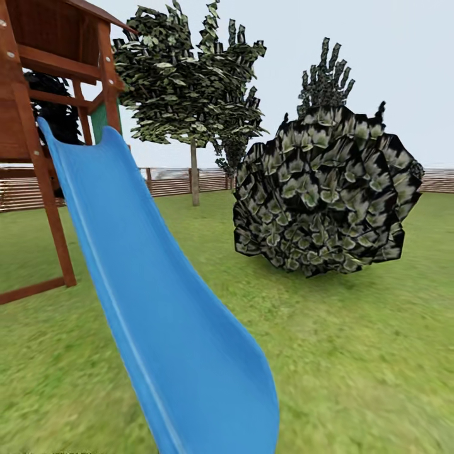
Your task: Take the three Easter eggs out of the wicker basket on the lawn in the garden, then place them on the lawn next to a single tree (choose any tree) so that all three eggs are next to the same tree and none are left in the basket.
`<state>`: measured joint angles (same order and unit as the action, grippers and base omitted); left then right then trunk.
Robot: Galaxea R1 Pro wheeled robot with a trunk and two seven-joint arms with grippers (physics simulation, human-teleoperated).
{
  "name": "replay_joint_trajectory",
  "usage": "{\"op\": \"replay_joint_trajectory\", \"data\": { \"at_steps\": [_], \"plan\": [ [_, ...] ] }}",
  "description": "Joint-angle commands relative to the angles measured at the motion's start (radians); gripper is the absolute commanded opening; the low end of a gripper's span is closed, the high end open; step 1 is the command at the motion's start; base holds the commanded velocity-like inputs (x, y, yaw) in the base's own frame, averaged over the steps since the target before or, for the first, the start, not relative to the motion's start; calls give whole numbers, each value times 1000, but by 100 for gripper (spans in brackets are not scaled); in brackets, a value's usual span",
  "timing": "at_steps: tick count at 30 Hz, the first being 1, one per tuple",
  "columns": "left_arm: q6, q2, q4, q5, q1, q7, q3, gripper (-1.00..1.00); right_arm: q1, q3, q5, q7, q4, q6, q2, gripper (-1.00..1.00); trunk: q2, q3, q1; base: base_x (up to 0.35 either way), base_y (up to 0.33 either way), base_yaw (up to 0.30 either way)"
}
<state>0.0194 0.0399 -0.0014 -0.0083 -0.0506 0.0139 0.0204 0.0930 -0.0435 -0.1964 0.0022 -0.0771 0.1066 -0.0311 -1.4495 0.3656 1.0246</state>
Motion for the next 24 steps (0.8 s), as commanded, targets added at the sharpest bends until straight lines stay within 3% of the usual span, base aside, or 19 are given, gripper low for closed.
{"op": "replay_joint_trajectory", "data": {
  "at_steps": [1,9,24],
  "plan": [
    [2,0,0,-1,0,1,2,100,2,-4,-3,0,-4,7,0,100,0,1,0,217,-249,290],
    [2,0,0,-1,0,1,1,100,2,-4,-3,0,-3,7,-1,100,0,1,0,207,-269,253],
    [1,0,0,-1,0,1,1,100,2,-5,-8,0,-3,7,-3,100,0,1,0,189,-283,54]
  ]
}}
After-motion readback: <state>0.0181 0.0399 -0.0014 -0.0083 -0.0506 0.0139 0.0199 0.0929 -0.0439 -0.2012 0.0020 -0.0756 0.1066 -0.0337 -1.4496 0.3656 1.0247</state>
